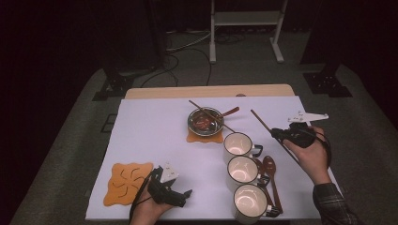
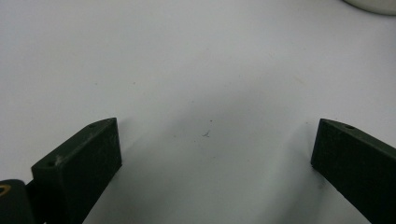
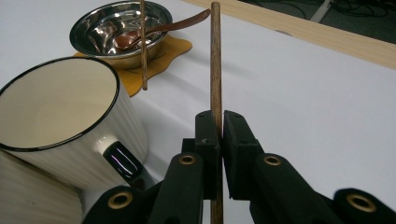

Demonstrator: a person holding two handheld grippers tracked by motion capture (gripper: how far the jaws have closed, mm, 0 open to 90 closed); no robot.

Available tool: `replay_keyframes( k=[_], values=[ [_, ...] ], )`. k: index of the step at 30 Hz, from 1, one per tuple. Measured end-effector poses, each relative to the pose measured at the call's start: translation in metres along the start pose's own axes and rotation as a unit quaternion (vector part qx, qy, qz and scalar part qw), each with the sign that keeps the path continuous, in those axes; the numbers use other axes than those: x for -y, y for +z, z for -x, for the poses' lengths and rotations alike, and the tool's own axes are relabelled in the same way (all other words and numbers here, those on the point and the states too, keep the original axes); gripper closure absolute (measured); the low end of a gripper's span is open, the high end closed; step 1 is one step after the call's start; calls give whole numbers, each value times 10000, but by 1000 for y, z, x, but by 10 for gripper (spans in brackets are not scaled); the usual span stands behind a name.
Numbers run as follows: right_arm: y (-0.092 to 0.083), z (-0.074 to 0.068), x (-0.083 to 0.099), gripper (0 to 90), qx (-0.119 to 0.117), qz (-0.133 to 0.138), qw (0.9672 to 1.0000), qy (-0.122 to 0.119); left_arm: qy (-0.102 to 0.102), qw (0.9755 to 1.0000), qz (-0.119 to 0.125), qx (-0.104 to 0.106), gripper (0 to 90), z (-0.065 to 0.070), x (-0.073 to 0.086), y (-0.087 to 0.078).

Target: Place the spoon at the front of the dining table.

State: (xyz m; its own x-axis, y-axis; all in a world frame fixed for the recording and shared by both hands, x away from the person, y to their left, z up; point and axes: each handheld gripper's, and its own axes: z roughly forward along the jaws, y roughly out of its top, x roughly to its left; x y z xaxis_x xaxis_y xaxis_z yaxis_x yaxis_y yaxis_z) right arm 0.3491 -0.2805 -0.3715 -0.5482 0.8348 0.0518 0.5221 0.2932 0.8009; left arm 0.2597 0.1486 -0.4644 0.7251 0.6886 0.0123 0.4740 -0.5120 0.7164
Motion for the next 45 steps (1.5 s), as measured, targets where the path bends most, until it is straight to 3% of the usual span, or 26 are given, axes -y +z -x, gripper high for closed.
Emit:
replay_keyframes(
  k=[45],
  values=[
    [26, -9, -36, 842, -208, 24, 9997, -150, 2, 10000, -3, 2, 5, 0, 0, 0]
  ],
)
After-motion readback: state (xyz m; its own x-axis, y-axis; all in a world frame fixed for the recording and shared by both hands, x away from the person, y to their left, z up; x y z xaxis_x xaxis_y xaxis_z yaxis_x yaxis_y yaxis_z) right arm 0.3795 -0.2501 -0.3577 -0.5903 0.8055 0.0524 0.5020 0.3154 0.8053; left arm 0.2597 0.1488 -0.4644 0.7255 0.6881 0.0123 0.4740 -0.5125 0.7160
